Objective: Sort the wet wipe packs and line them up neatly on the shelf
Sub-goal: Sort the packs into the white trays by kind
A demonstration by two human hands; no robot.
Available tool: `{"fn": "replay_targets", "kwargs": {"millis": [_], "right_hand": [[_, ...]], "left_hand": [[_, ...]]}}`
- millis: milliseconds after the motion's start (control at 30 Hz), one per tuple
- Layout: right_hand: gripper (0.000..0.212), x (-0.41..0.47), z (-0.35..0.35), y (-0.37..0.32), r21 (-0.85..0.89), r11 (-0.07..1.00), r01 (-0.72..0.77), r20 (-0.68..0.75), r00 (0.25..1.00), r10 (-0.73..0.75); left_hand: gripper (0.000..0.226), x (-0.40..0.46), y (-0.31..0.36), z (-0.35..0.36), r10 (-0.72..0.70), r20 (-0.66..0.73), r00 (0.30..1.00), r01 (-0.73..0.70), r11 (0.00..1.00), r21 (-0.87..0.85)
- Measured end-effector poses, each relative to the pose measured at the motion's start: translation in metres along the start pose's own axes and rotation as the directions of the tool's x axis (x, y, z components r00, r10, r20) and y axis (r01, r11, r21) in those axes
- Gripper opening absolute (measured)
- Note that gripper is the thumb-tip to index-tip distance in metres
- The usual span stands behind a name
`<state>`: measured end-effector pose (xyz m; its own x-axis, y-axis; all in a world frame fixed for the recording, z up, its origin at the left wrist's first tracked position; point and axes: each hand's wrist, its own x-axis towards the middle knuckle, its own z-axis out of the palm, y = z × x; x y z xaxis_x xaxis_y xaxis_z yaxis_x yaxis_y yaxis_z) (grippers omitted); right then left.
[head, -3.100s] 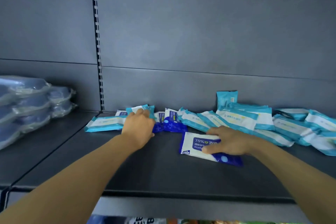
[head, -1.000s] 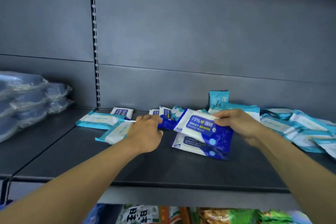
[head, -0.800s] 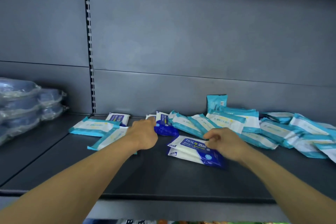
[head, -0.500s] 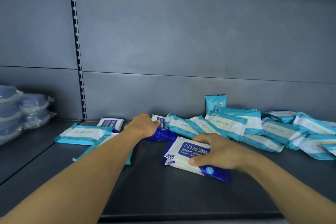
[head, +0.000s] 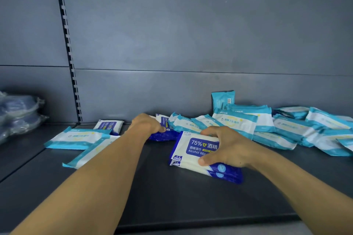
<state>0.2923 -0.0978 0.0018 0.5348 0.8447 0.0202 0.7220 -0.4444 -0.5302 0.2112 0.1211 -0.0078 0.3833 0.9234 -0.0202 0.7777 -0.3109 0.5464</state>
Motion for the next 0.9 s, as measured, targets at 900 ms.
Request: {"fn": "replay_targets", "kwargs": {"millis": [900], "right_hand": [[0.019,-0.006,0.001,-0.067,0.84,0.539,0.066,-0.226,0.945,0.238]], "left_hand": [[0.033,-0.13,-0.028,-0.061,0.341,0.04,0.939,-0.079,0.326,-0.942]]}}
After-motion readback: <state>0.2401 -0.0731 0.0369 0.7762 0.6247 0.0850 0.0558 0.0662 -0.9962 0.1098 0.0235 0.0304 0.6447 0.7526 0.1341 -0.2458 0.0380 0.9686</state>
